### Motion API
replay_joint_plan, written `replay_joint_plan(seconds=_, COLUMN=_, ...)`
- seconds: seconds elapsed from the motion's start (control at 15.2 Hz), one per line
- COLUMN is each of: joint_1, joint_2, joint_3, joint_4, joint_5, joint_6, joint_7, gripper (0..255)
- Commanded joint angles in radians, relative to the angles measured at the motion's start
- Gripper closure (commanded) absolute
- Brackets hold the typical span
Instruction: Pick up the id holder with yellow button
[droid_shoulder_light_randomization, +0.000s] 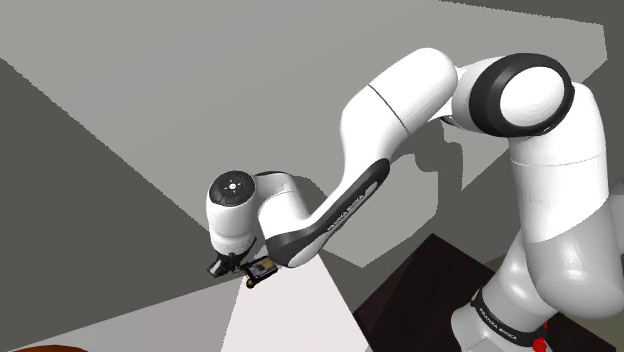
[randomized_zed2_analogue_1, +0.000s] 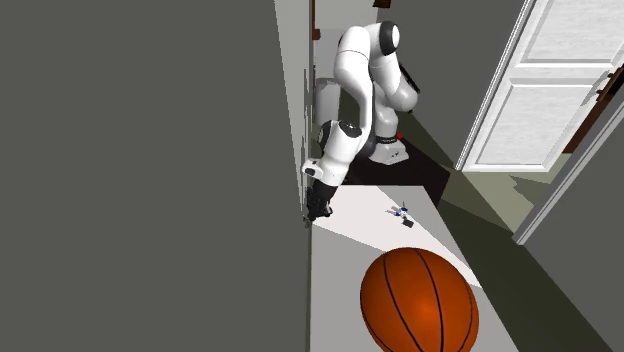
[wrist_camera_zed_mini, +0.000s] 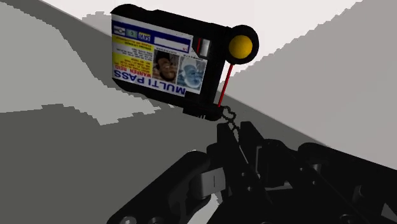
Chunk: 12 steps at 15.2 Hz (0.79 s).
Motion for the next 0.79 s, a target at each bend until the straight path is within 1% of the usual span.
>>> replay_joint_plan(seconds=0.0, joint_1=-0.010, joint_2=-0.021, joint_3=0.012, joint_4=-0.005, joint_5=0.019, joint_6=-0.012, joint_7=-0.016, gripper=255)
replay_joint_plan(seconds=0.59, joint_1=-0.048, joint_2=-0.104, joint_3=0.065, joint_4=-0.005, joint_5=0.108, joint_6=-0.075, joint_7=-0.091, gripper=255)
replay_joint_plan(seconds=0.73, joint_1=-0.049, joint_2=-0.105, joint_3=0.066, joint_4=-0.005, joint_5=0.110, joint_6=-0.076, joint_7=-0.093, gripper=255)
